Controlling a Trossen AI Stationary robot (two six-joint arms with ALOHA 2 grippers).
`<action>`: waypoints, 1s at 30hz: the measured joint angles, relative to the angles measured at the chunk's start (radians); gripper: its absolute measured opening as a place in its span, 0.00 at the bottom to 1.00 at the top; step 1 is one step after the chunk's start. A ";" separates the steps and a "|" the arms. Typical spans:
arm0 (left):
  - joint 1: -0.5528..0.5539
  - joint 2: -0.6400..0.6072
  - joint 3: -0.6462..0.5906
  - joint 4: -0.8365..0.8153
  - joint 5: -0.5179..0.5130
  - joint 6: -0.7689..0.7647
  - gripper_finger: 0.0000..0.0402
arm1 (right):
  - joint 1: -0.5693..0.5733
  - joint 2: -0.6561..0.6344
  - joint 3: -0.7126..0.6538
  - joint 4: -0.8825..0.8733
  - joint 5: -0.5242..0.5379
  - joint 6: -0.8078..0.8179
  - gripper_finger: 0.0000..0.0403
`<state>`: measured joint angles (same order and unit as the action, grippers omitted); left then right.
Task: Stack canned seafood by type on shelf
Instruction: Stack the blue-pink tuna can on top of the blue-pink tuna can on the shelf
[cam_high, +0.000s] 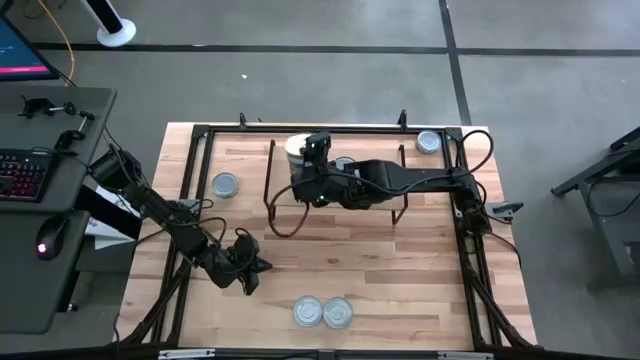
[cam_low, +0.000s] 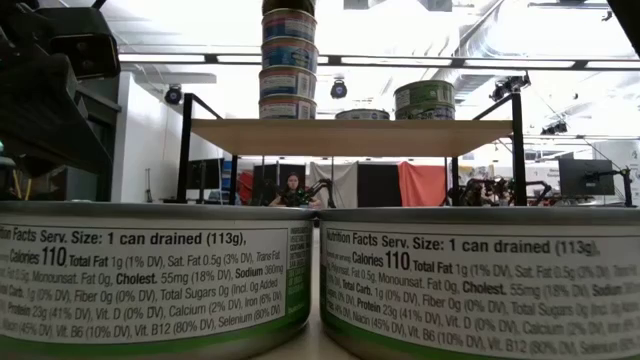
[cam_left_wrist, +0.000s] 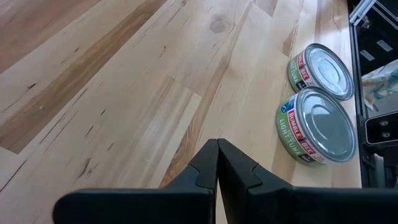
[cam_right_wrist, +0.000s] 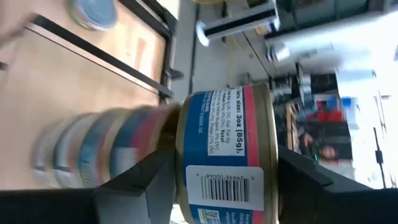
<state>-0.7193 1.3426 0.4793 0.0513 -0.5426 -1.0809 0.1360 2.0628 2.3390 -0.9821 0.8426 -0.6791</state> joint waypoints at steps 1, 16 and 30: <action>0.000 0.000 0.000 0.000 0.000 0.000 0.00 | 0.003 0.000 0.000 0.001 -0.013 -0.009 0.51; 0.000 0.000 0.000 -0.001 0.000 0.000 0.00 | 0.011 -0.001 0.000 -0.002 0.003 -0.002 0.70; 0.000 0.000 0.000 -0.002 0.000 0.002 0.00 | 0.008 -0.001 0.000 -0.023 0.022 -0.001 0.78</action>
<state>-0.7197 1.3426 0.4793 0.0494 -0.5423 -1.0794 0.1444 2.0617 2.3394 -1.0049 0.8642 -0.6804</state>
